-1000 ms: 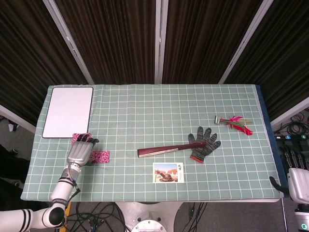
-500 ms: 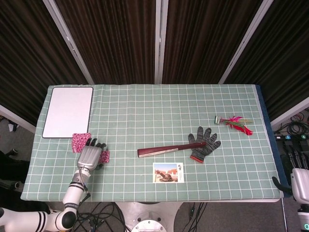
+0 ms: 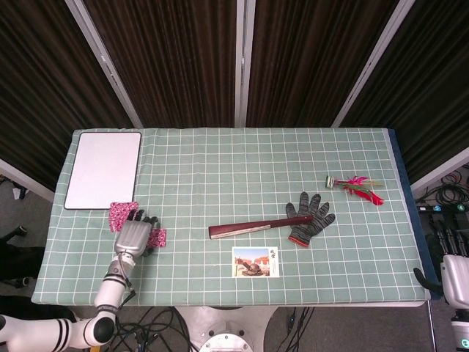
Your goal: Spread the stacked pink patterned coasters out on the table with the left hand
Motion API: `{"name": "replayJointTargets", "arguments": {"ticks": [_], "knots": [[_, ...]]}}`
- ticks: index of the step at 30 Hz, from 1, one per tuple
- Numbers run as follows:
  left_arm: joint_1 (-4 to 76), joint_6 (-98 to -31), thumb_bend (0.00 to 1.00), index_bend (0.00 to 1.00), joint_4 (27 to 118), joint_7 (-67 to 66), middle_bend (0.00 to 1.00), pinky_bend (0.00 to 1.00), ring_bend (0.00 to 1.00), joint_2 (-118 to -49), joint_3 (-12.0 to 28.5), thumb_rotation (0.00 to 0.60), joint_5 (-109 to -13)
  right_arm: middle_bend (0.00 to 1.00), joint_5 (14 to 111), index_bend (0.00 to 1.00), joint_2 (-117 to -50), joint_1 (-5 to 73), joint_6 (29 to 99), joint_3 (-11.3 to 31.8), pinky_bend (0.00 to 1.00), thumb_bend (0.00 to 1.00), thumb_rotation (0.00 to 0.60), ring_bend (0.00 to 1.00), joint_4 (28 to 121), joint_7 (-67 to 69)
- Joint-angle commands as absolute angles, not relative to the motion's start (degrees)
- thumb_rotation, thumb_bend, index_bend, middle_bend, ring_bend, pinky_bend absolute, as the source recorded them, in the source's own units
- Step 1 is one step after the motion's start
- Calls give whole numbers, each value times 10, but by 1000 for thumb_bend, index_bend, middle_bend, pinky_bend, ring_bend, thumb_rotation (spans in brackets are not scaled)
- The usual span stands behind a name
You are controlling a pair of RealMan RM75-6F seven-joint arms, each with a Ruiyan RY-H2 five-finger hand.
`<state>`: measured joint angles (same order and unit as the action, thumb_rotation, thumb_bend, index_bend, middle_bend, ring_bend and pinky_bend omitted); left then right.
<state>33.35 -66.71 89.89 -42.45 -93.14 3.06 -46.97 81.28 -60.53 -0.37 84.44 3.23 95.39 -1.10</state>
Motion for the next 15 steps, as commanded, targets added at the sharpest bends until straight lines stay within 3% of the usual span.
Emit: {"name": "replayJointTargets", "arguments": {"ticks": [1,15], "knots": [[333,-666,194,224,895,-423,297,80,63,-933,32,600,-470,0,812,0,-606,-3,843,33,0,141,600,0,955,-13],[332,-663,203,241,886,-419,344,80,64,-938,31,600,-475,0,807,0,-606,-2,841,35,0,142,600,0,949,-5]]}}
